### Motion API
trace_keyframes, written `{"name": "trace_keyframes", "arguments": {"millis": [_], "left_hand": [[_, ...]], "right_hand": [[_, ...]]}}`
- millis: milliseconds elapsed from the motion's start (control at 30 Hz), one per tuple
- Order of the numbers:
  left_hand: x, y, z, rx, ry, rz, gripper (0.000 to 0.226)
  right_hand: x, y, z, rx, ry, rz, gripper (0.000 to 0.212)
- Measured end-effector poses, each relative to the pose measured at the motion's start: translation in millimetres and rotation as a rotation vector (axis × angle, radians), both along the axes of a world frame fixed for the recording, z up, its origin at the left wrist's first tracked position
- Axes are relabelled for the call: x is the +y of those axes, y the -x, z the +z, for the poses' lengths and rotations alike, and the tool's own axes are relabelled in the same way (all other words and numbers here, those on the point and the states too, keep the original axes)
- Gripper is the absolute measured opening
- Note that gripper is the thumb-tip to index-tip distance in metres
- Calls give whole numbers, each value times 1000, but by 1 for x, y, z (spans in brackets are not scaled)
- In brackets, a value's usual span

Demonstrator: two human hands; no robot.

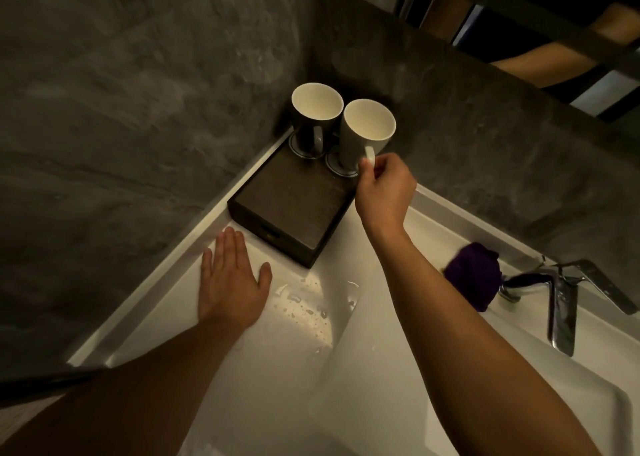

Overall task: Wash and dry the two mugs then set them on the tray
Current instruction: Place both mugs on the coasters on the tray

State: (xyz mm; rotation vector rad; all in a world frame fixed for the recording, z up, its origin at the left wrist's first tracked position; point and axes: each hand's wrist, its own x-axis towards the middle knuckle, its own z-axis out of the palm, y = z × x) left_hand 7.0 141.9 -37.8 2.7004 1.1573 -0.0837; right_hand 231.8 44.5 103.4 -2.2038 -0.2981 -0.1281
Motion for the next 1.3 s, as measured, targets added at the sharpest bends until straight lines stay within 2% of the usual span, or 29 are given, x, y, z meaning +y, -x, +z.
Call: {"name": "trace_keyframes", "arguments": {"millis": [400, 533, 600, 700, 867, 1300], "left_hand": [[-1, 0, 2, 9, 9, -2, 88], [0, 0, 2, 5, 17, -5, 88], [0, 1, 1, -6, 16, -5, 88], [0, 1, 0, -13, 12, -8, 88], [-1, 1, 1, -34, 18, -2, 88], [-1, 2, 2, -47, 29, 5, 88]], "right_hand": [[5, 6, -3, 49, 32, 22, 21], [3, 20, 4, -133, 36, -3, 25], [12, 29, 6, -217, 40, 87, 19], [38, 32, 7, -149, 122, 187, 20], [67, 18, 8, -26, 187, 171, 24], [93, 33, 8, 5, 106, 218, 16]]}}
